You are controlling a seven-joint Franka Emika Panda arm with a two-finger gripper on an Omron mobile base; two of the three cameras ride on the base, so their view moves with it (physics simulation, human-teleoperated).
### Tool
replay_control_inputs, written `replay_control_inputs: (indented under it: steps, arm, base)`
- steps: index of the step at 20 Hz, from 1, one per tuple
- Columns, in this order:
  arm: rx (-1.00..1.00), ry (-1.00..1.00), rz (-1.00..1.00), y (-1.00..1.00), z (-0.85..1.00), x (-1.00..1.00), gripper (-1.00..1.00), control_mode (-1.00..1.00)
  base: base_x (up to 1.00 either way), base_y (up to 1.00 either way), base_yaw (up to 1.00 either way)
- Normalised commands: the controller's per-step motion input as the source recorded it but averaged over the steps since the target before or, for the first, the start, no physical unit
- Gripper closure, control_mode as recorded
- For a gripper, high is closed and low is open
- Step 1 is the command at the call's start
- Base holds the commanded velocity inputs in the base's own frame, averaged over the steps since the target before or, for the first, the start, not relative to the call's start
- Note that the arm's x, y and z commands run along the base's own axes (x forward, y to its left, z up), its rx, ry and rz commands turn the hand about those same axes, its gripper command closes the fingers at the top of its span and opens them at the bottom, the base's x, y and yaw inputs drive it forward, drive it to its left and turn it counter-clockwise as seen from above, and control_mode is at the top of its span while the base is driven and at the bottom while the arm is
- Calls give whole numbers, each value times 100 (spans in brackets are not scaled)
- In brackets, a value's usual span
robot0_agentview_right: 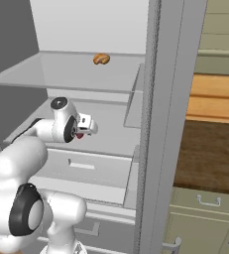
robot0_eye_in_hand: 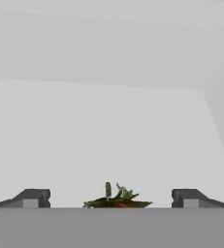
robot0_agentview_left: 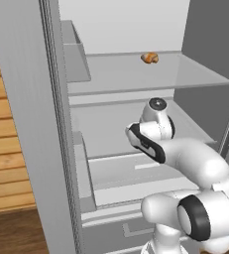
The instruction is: Take the strawberry from the fridge and place it on top of the pancake, located on the dining counter.
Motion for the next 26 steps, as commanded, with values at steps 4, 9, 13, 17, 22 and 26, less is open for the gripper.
replay_control_inputs:
  steps: [4, 9, 13, 17, 22, 26]
  arm:
    - [0, -2, 1, -17, -26, -38, -100, -100]
    - [0, 0, 0, -2, -23, -14, -100, -100]
    - [0, 0, 0, 10, -8, 14, -100, -100]
    - [0, 0, 0, 5, -15, 2, -100, -100]
    - [-1, 0, 0, 1, -32, 0, 100, -100]
    - [0, 0, 0, 0, -33, 0, 100, -100]
  base:
    - [0, 0, 0]
    - [0, 0, 0]
    - [0, 0, 0]
    - [0, 0, 0]
    - [0, 0, 0]
    - [0, 0, 0]
